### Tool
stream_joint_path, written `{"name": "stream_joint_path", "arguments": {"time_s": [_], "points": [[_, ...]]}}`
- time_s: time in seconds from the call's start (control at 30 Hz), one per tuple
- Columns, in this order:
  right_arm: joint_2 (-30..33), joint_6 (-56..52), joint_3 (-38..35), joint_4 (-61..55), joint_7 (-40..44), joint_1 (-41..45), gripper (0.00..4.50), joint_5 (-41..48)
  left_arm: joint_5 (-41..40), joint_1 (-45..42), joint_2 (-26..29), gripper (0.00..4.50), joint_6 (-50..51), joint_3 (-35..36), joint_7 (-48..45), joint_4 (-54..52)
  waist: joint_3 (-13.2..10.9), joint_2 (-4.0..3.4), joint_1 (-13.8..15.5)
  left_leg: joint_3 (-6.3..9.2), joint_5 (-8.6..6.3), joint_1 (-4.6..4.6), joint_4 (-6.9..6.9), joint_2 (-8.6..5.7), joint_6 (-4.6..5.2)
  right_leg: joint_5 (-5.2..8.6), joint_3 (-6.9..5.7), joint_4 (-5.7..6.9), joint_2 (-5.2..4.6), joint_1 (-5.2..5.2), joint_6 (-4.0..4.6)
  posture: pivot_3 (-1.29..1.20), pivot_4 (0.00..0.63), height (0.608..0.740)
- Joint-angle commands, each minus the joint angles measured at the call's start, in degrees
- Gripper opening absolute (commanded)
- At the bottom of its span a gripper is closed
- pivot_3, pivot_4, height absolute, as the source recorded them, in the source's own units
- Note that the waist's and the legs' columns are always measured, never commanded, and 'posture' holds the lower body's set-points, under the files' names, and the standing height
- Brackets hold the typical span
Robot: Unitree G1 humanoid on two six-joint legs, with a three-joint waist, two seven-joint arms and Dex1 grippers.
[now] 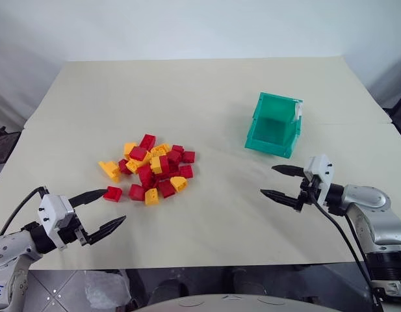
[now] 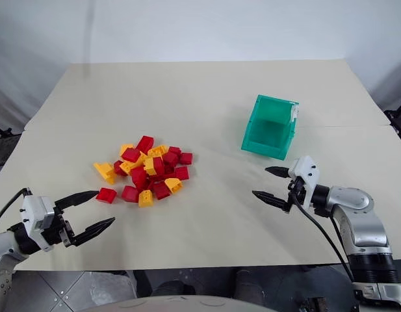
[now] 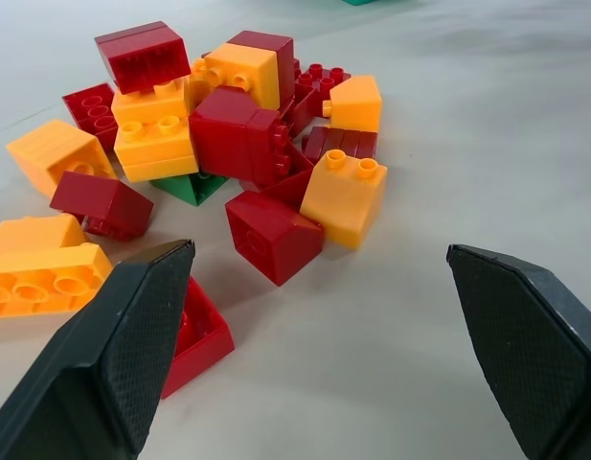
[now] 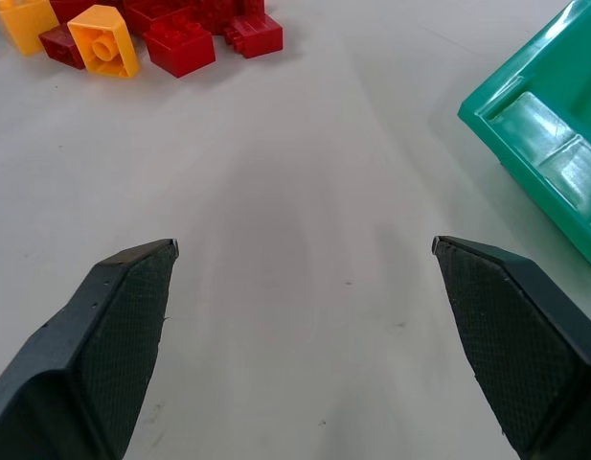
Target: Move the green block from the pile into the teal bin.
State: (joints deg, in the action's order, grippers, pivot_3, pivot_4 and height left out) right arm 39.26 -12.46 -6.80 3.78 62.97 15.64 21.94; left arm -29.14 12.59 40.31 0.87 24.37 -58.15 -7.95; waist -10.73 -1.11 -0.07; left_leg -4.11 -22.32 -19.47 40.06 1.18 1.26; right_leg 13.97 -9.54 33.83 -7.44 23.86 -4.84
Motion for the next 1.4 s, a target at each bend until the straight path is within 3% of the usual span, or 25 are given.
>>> {"name": "stream_joint_path", "arguments": {"time_s": [0.03,0.27,0.37,0.47,0.57,0.73,0.87,1.1,1.4], "points": [[0.21,0.41,-0.22,-0.75,0.35,1.17,4.46,0.74,0.05,-1.27,0.76,4.50,0.48,1.13,1.27,-0.49,0.00,0.00,0.02,-0.01,0.00,0.01,0.00,0.00,0.00,0.00,0.02,0.01,0.00,0.00,0.00,0.00,0.150,0.740],[-0.15,0.42,0.25,-0.24,0.64,1.78,4.46,0.79,1.20,-0.06,2.57,4.50,8.30,1.65,6.28,-3.93,0.00,0.00,0.00,-0.05,-0.01,0.05,-0.02,0.00,0.01,-0.01,0.07,0.02,0.00,0.01,-0.01,0.00,0.150,0.740],[-0.19,0.42,0.70,0.41,1.35,2.61,4.46,0.89,-1.66,0.39,3.18,4.50,7.71,2.60,2.69,-5.40,0.00,0.00,-0.01,-0.07,-0.02,0.04,-0.01,0.00,0.01,-0.01,0.09,0.01,0.01,0.01,-0.01,0.00,0.150,0.740],[0.00,-0.07,1.29,-0.21,2.85,3.39,4.50,1.66,-3.39,-0.60,3.20,3.93,9.78,2.93,3.63,-8.40,0.00,0.00,0.02,-0.13,-0.02,0.05,-0.01,0.03,0.01,-0.01,0.16,0.01,-0.04,0.04,-0.01,0.00,0.150,0.740],[0.20,-2.05,1.83,-2.99,4.30,3.75,4.50,3.57,-5.10,-1.14,3.48,3.06,10.98,1.78,2.37,-12.36,0.00,0.00,0.03,-0.13,-0.03,0.05,-0.01,0.03,0.00,-0.01,0.17,0.01,-0.05,0.05,-0.02,0.00,0.150,0.740],[-0.56,-4.58,2.61,-6.30,5.11,5.53,4.50,5.70,-6.03,-6.08,3.97,1.37,13.05,-3.77,0.68,-15.48,0.00,0.00,0.10,-0.15,-0.04,0.05,0.00,0.03,-0.01,-0.01,0.19,0.03,0.00,0.05,-0.02,0.00,0.150,0.740],[-1.08,-7.18,3.80,-10.14,6.19,5.90,4.50,8.23,-1.23,-11.43,5.08,0.10,13.90,-10.31,0.16,-10.72,-0.01,-0.01,0.05,-0.24,-0.03,0.12,-0.02,0.02,-0.02,-0.02,0.24,0.05,0.14,0.05,-0.03,0.00,0.150,0.740],[-2.99,-7.64,5.39,-12.24,5.51,6.57,4.50,9.23,8.23,-26.47,2.11,0.05,5.02,-18.69,-1.10,8.93,-0.01,0.00,0.19,-0.41,-0.03,0.15,-0.01,0.01,-0.01,-0.06,0.20,0.03,0.24,0.07,-0.11,0.00,0.150,0.740],[-3.70,-7.28,5.26,-14.46,2.62,4.18,4.50,8.94,17.28,-41.24,-1.30,0.05,-2.47,-22.86,1.52,31.90,-0.03,0.09,0.15,-0.75,-0.05,0.10,-0.01,-0.27,0.06,-0.14,0.20,0.04,0.29,0.22,-0.25,0.00,0.150,0.740]]}}
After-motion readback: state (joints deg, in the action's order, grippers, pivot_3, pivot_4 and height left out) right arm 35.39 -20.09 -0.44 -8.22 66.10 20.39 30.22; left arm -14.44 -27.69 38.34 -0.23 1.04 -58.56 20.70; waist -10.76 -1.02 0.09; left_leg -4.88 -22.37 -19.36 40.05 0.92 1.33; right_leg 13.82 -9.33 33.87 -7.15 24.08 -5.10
